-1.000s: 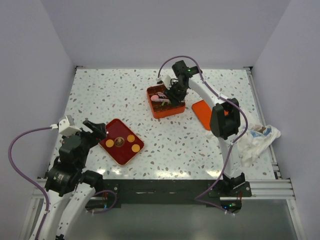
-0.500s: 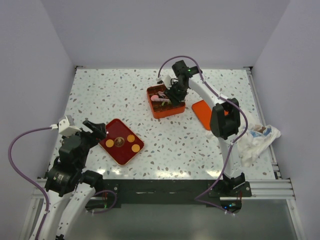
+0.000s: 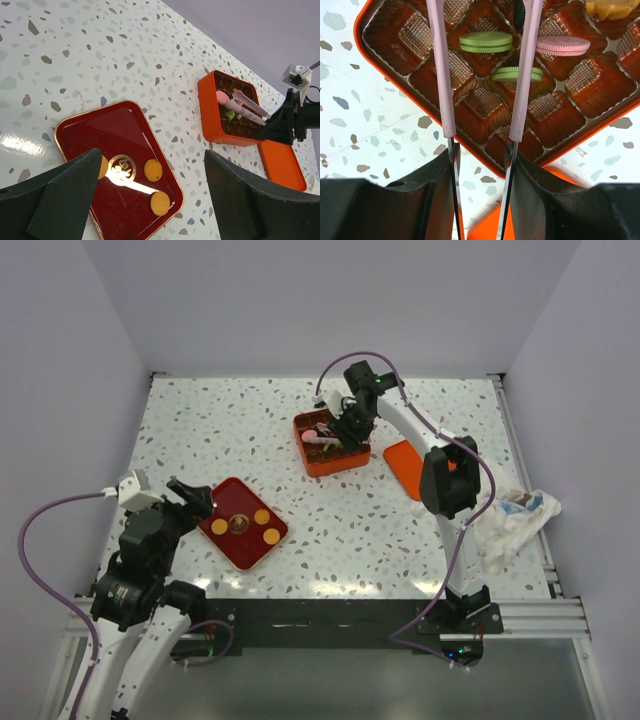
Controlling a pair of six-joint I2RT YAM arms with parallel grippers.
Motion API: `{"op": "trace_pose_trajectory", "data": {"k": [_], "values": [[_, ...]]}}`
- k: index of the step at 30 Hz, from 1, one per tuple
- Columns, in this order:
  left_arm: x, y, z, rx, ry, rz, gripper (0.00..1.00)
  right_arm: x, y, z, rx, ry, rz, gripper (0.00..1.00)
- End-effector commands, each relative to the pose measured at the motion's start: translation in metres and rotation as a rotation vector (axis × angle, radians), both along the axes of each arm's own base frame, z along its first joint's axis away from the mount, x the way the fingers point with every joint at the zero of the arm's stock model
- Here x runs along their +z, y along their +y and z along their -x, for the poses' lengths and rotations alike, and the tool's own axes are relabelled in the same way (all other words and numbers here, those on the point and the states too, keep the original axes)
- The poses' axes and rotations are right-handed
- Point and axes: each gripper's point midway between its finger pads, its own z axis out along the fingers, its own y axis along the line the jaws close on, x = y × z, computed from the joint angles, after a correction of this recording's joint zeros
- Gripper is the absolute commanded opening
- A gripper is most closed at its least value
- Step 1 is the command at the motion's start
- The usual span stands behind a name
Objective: Pack the cookies
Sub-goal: Place the fake cookies in the packing box.
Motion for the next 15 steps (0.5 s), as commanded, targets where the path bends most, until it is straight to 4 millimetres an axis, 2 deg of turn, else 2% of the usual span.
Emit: {"op": "trace_pose_trajectory", "data": {"k": [1, 15], "values": [[0.0148, -0.0012, -0.0039, -0.008, -0.047, -0.004, 0.89, 0.0132, 0.0052, -0.0105, -0.006, -0.039, -0.033, 0.43], [0.0143, -0.0014, -0.0044, -0.007, -0.046, -0.001, 0.89, 0.0053, 0.0084, -0.0146, -0.001, -0.034, -0.024, 0.44]]}}
